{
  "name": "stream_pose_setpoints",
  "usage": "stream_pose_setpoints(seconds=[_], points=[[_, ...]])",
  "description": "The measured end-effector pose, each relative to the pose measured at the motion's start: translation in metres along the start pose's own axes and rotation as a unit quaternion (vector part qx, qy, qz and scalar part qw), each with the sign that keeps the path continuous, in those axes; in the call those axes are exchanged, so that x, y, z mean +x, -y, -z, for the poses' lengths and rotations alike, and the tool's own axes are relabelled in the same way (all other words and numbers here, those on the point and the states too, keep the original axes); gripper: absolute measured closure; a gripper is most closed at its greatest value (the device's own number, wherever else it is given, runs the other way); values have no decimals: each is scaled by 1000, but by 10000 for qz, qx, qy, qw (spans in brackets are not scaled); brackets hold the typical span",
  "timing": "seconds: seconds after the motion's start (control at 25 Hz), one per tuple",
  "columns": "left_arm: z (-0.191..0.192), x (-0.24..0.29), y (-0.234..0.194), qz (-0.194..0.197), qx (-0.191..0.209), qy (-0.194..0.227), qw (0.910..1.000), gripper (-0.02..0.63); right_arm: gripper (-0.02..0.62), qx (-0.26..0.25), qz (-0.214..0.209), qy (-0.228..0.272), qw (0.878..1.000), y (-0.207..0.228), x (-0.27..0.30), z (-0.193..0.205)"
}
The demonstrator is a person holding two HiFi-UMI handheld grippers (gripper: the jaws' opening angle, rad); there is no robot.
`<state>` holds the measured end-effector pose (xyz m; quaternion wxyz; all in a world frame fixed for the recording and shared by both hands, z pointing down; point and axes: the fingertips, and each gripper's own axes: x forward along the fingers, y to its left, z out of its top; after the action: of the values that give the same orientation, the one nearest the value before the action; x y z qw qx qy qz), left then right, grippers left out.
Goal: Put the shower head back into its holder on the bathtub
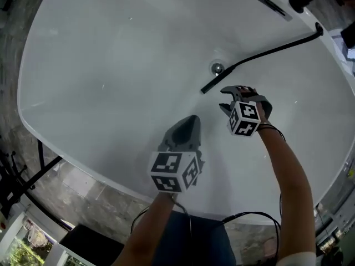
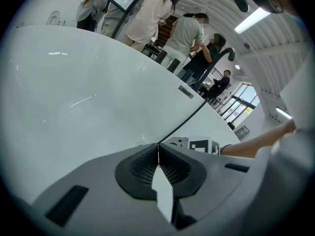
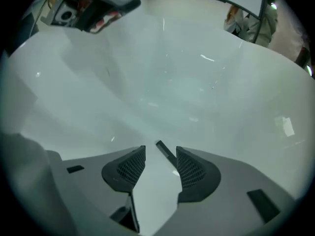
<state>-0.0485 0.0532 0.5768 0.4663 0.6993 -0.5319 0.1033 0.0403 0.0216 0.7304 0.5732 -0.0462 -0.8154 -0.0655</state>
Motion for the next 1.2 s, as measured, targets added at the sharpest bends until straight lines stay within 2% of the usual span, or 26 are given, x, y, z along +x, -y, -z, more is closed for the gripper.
stream_pose_setpoints(seconds=[0.12, 0.28, 0.48, 0.68, 0.96, 1.2], points=[[4, 3, -8, -40, -106, -124, 9999, 603, 416, -260, -130, -273, 9992, 5, 35, 11], [12, 8, -21, -230, -563, -149, 9980, 603, 414, -458, -185, -481, 9976, 14, 71, 17], [21, 14, -34, -535, -761, -271, 9953, 603, 414, -1168, -351, -777, 9895, 10, 110, 25], [33, 19, -50, -1002, -1288, -308, 9861, 603, 414, -1560, -536, -1080, 9804, 4, 143, 39], [47, 28, -55, -1063, -1829, -347, 9767, 603, 414, -1868, -535, -1304, 9722, 5, 174, 51], [59, 35, -68, -1190, -2075, -377, 9702, 603, 414, -2221, -612, -1481, 9618, 0, 194, 51]])
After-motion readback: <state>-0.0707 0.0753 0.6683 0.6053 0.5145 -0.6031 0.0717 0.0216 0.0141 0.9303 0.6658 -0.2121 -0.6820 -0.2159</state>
